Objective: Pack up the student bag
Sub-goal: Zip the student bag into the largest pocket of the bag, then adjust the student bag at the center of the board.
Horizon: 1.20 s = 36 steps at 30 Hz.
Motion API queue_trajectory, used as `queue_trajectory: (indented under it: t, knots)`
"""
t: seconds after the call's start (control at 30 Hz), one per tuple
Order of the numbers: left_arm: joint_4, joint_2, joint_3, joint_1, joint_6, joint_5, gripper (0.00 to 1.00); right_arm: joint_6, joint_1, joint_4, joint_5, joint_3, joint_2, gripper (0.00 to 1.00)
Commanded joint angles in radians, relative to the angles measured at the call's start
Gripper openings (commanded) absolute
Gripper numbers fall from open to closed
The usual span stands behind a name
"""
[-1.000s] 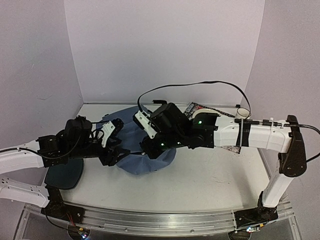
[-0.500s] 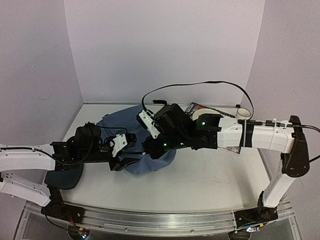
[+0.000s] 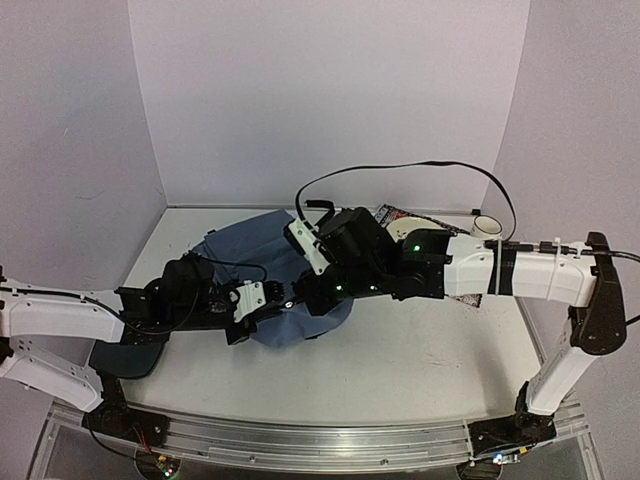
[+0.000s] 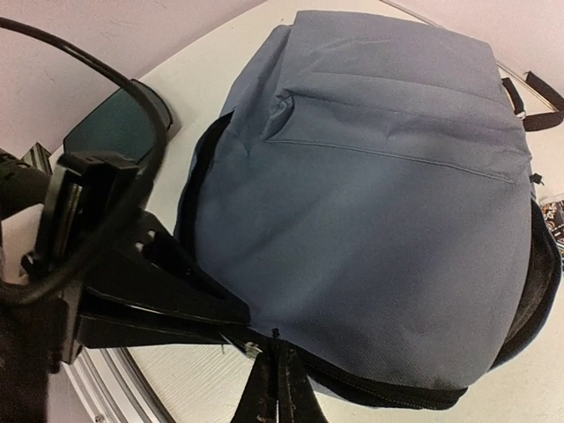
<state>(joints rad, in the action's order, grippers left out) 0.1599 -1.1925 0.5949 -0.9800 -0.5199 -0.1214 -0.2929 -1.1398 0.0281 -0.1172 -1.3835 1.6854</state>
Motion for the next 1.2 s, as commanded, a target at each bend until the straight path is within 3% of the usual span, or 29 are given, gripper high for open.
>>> queue_trajectory:
  t: [0.0, 0.37, 0.57, 0.63, 0.7, 0.77, 1.03, 1.17]
  knots:
    - [0.007, 0.094, -0.044, -0.009, -0.003, 0.013, 0.0, -0.005, 0.077, -0.049, -0.082, 0.04, -0.123, 0.0]
    - [-0.142, 0.235, -0.107, -0.009, 0.019, 0.085, 0.0, -0.037, 0.34, -0.045, -0.086, 0.148, -0.178, 0.0]
    - [-0.253, 0.337, -0.111, -0.009, 0.025, 0.173, 0.03, -0.013, 0.319, -0.086, 0.14, 0.099, -0.112, 0.0]
    - [-0.252, 0.362, -0.107, -0.008, 0.067, 0.166, 0.14, -0.008, 0.285, -0.093, 0.162, 0.089, -0.1, 0.0]
    - [-0.248, 0.356, -0.087, -0.009, 0.127, 0.153, 0.35, -0.02, 0.253, -0.097, 0.178, 0.079, -0.091, 0.0]
    - [-0.247, 0.332, -0.057, -0.009, 0.184, 0.13, 0.46, -0.033, 0.221, -0.107, 0.191, 0.07, -0.085, 0.0]
    - [-0.171, 0.207, 0.051, -0.01, 0.334, -0.024, 0.7, -0.046, 0.095, -0.121, 0.221, -0.014, -0.044, 0.0]
    - [-0.133, 0.158, 0.089, -0.019, 0.348, -0.061, 0.76, -0.061, 0.051, -0.148, 0.243, -0.037, -0.022, 0.0]
